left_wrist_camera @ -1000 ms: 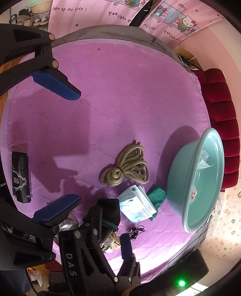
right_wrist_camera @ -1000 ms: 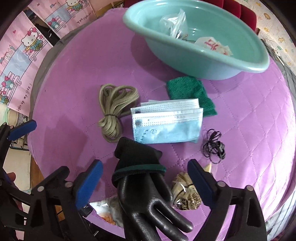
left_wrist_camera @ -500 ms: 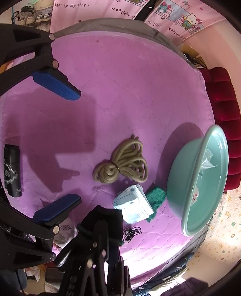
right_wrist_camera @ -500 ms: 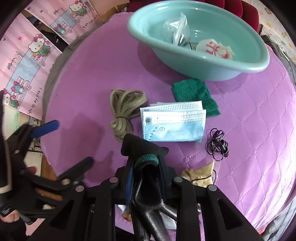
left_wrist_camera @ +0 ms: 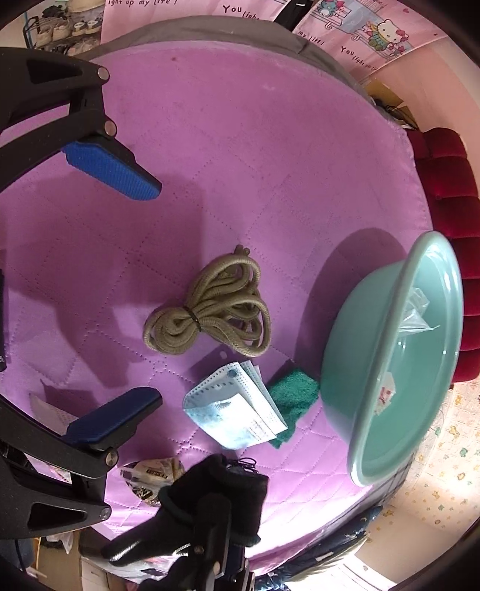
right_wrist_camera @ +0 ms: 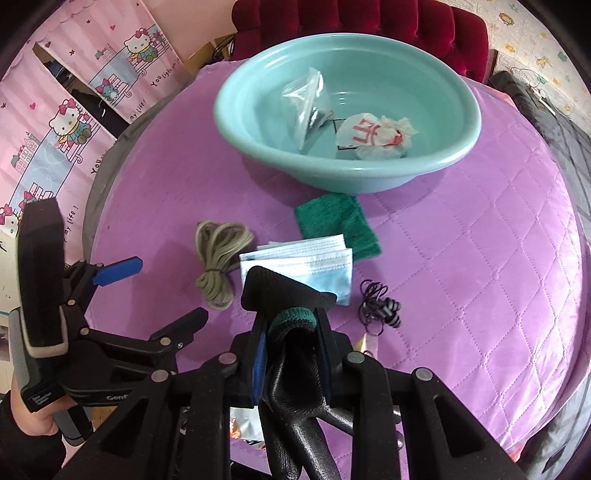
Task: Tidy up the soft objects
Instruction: 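Grasp the black rubber glove with the right tool while the left tool grasps the khaki rope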
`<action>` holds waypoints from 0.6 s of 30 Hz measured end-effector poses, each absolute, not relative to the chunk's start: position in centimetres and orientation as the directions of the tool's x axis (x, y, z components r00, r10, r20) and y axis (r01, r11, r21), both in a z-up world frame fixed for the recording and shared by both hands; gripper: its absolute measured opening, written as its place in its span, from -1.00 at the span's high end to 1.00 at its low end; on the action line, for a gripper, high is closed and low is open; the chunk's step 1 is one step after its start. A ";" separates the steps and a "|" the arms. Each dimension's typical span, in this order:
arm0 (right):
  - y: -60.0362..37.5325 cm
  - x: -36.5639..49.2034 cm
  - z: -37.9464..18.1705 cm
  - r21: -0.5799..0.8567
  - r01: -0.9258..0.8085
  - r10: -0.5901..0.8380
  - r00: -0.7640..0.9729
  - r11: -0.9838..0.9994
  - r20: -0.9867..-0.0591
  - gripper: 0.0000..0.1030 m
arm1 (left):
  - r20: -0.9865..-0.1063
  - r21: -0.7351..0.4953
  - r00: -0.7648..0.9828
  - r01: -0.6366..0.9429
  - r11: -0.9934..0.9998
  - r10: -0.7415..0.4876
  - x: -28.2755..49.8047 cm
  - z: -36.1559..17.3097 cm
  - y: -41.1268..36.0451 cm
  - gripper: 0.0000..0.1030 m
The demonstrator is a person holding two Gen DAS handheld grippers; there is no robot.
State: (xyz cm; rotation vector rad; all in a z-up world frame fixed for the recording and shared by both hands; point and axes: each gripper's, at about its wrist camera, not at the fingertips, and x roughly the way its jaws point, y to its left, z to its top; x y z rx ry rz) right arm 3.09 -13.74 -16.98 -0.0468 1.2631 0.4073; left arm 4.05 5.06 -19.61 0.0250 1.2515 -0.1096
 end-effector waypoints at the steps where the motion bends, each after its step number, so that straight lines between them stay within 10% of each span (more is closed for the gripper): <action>1: -13.5 3.2 -17.0 0.188 -0.322 0.272 0.242 0.928 -0.931 0.53 | -0.949 -0.044 0.306 0.097 0.994 -0.072 4.2 -19.7 5.0 -1.00; 7: -14.5 4.0 -17.3 0.182 -0.307 0.263 0.247 0.934 -0.933 0.53 | -0.953 -0.082 0.286 0.083 0.993 -0.102 5.3 -20.7 4.4 -0.91; 12: -15.3 4.2 -17.3 0.169 -0.308 0.251 0.249 0.936 -0.935 0.53 | -0.957 -0.127 0.255 0.070 0.989 -0.140 6.1 -21.4 4.2 0.55; 18: -16.2 4.3 -17.0 0.165 -0.306 0.247 0.251 0.938 -0.936 0.53 | -0.951 -0.140 0.270 0.063 0.988 -0.152 5.6 -20.6 3.9 0.63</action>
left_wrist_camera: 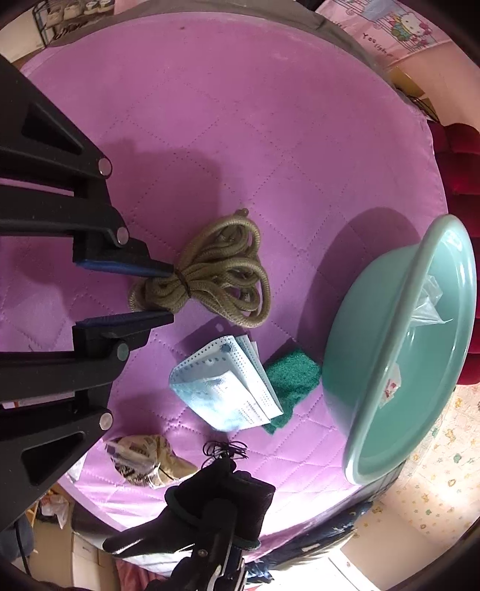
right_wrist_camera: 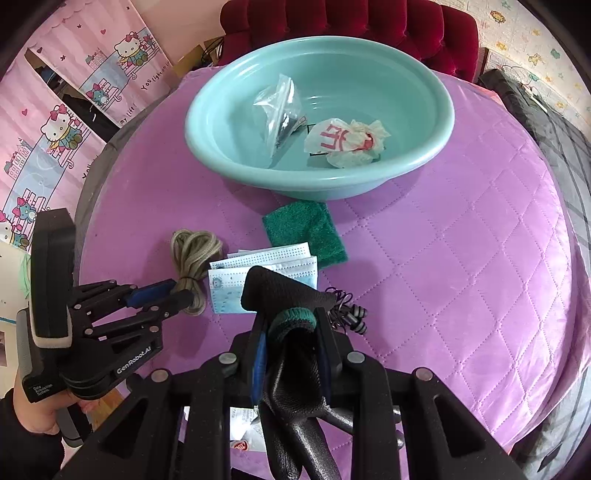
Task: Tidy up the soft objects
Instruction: 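Grasp the black rubber glove with the right tool while the left tool grasps the khaki rope, then carry the rope and glove over the teal basin with both tools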
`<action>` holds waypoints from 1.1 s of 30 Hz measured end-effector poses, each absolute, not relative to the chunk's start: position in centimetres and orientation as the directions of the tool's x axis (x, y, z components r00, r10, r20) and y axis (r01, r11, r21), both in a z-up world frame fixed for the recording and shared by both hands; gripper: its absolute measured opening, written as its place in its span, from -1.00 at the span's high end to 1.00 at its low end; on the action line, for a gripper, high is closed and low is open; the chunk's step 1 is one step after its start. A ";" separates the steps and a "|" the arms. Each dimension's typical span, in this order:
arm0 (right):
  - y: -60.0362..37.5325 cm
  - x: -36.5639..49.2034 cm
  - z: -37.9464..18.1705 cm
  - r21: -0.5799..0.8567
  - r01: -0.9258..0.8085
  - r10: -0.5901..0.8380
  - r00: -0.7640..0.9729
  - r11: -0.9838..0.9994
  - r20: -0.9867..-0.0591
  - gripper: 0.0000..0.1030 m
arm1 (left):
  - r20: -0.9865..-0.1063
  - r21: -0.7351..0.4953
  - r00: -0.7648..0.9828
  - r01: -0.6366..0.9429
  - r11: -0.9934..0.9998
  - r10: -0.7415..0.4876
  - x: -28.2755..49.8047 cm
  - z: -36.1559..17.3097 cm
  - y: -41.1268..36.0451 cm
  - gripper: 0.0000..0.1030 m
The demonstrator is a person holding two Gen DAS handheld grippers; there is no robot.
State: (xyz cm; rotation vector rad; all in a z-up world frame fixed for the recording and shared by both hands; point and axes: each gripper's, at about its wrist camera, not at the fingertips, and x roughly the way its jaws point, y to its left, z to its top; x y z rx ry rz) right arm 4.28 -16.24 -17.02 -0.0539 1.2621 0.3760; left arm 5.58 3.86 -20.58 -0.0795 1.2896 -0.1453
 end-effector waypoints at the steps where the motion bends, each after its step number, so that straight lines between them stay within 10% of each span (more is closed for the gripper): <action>1: -16.2 4.3 -17.1 0.166 -0.305 0.247 0.251 0.938 -0.936 0.53 | -0.951 -0.137 0.270 0.063 0.989 -0.149 5.5 -20.5 3.8 0.63; 33: -18.5 3.3 -13.9 0.147 -0.306 0.239 0.288 0.941 -0.927 0.53 | -0.929 -0.124 0.330 0.157 0.980 -0.170 1.4 -12.7 1.4 0.63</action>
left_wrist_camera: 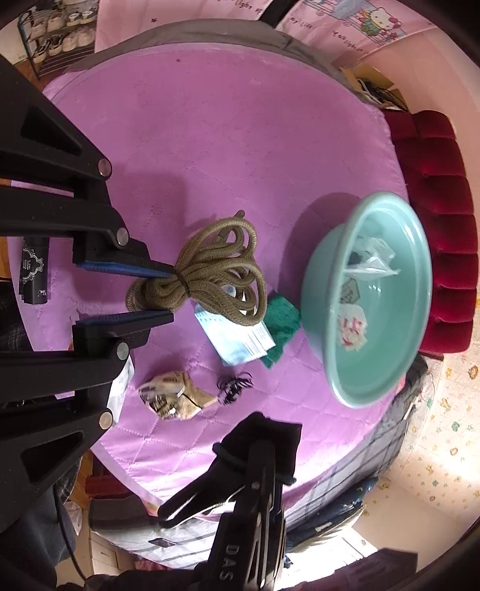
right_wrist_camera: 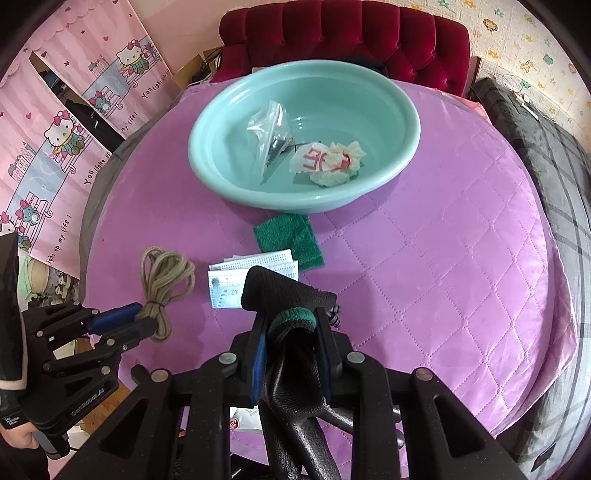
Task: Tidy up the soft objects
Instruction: 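Carry the rope and glove over the teal basin with both tools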
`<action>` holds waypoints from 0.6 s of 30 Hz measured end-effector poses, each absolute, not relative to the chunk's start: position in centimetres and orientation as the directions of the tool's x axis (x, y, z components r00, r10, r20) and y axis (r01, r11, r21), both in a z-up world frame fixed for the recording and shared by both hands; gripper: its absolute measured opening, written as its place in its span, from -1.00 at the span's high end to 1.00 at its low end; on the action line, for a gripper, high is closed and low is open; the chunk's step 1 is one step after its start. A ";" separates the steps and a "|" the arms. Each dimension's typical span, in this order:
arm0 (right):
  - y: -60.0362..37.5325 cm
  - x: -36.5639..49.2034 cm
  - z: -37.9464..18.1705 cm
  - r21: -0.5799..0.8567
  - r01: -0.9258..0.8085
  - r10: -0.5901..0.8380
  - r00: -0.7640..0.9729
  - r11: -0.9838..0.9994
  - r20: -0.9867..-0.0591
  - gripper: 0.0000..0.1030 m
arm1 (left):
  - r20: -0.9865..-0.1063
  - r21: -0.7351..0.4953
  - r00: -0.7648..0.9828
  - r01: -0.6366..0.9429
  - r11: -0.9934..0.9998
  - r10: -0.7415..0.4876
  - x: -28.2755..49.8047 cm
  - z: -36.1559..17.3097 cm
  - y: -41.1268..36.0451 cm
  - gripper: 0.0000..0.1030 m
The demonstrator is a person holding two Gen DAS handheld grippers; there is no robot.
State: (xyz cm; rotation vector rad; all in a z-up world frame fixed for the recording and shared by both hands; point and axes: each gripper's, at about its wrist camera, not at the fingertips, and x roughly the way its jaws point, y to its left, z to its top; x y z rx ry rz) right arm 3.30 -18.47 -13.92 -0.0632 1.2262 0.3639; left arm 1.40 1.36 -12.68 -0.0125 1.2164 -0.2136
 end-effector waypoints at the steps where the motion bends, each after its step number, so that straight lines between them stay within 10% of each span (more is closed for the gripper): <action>1: -18.5 3.4 -13.7 0.146 -0.307 0.239 0.292 0.940 -0.926 0.53 | -0.927 -0.122 0.335 0.164 0.979 -0.172 1.5 -12.3 1.2 0.63; 18: -18.9 6.1 -10.0 0.155 -0.304 0.260 0.340 0.940 -0.904 0.53 | -0.900 -0.103 0.393 0.234 0.967 -0.191 4.3 -7.7 -0.4 0.63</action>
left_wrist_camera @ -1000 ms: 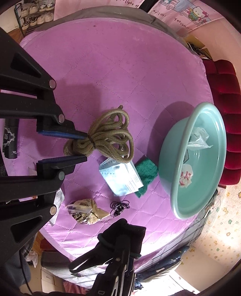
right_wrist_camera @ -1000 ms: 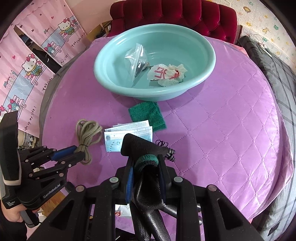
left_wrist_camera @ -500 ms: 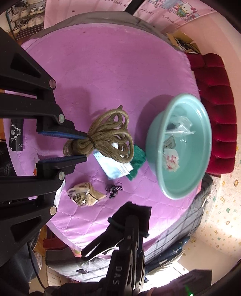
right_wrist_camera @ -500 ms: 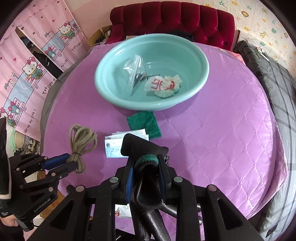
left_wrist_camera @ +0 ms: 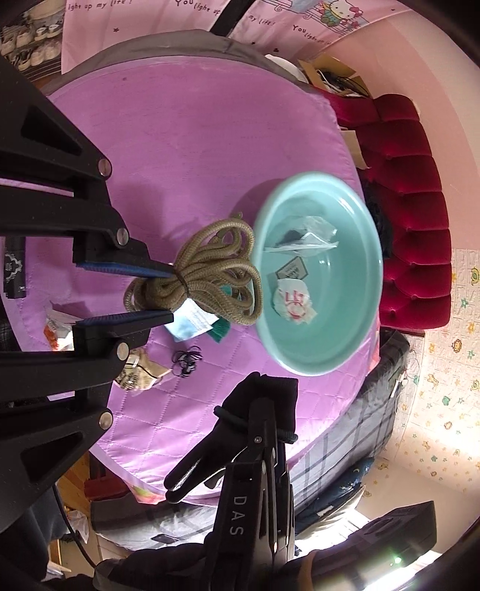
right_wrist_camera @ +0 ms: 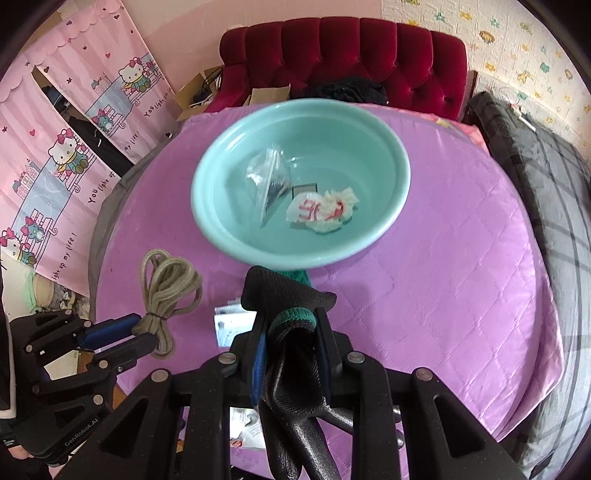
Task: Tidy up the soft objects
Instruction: 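Carry the rope and glove over the teal basin with both tools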
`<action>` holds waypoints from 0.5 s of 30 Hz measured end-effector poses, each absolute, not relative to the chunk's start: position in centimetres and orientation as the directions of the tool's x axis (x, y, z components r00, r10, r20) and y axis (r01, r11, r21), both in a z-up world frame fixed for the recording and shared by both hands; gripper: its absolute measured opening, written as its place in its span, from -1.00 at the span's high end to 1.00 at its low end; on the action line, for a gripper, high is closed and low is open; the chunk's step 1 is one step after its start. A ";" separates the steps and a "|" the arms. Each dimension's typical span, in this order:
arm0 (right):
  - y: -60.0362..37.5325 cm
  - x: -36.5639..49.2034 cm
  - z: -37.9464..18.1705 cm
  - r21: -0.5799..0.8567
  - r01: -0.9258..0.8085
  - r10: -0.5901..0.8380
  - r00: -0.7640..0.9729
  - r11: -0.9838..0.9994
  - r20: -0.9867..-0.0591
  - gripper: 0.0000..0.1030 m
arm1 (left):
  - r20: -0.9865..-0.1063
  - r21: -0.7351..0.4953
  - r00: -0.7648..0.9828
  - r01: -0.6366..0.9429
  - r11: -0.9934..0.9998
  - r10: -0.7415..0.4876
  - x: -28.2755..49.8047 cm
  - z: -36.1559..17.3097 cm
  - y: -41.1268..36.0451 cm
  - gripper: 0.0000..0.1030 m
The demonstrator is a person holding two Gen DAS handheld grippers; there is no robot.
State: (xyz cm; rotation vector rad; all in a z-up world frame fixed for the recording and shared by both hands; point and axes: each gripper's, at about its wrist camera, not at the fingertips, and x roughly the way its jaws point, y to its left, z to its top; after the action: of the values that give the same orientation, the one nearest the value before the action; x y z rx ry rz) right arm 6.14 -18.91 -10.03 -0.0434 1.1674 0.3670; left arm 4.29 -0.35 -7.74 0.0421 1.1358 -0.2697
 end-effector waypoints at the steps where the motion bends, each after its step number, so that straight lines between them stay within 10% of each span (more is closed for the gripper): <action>1: -18.9 6.3 -9.8 0.150 -0.304 0.256 0.345 0.941 -0.903 0.53 | -0.898 -0.104 0.395 0.238 0.966 -0.194 4.6 -7.5 -0.4 0.63; 15: -19.2 11.0 -7.1 0.126 -0.305 0.246 0.396 0.944 -0.885 0.53 | -0.881 -0.081 0.429 0.273 0.959 -0.197 9.5 -5.6 -1.7 0.63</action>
State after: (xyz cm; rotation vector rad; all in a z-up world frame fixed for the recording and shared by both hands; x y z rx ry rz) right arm 11.01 -19.20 -7.13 -0.0597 1.1097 0.3490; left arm 9.47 -1.65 -5.60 0.0781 1.0885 -0.2938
